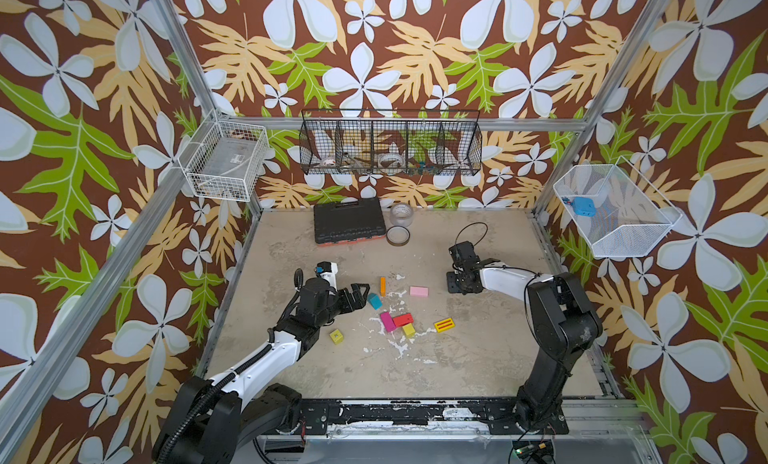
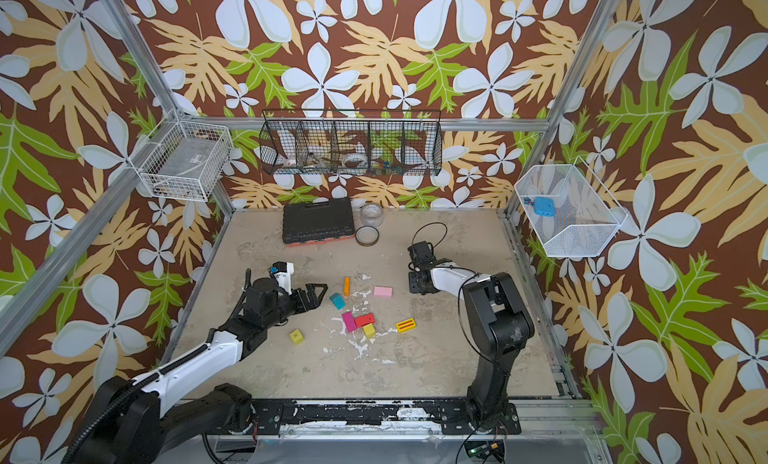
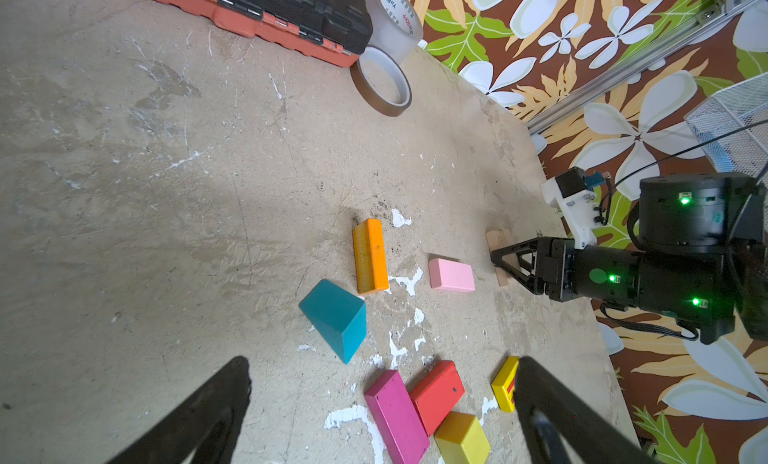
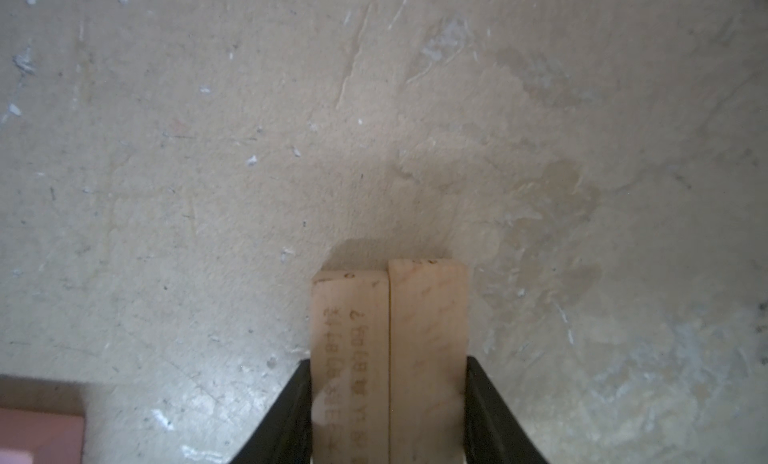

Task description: Build the wood block tower

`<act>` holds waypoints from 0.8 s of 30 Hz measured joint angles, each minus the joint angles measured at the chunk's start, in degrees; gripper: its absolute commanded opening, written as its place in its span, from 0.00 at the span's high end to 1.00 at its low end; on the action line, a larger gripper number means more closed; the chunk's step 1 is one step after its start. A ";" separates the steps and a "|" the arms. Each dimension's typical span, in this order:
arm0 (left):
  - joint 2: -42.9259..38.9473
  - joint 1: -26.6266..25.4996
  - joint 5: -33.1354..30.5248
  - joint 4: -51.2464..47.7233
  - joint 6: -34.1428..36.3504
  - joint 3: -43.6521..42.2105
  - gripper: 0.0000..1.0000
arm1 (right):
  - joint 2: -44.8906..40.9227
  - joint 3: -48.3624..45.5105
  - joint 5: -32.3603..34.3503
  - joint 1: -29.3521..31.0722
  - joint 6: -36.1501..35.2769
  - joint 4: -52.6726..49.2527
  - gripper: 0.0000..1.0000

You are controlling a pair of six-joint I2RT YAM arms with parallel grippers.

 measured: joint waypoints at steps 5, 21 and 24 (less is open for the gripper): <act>0.04 0.00 0.04 0.02 0.00 0.00 0.00 | -2.47 -3.61 -0.15 -0.46 0.74 1.68 0.64; -0.17 0.00 0.20 0.02 0.00 0.02 0.00 | -2.16 -3.91 -0.44 -1.73 3.63 3.48 0.34; -0.24 0.00 0.20 0.02 0.00 0.02 0.00 | -2.60 -4.33 -0.85 -1.73 3.65 3.61 0.27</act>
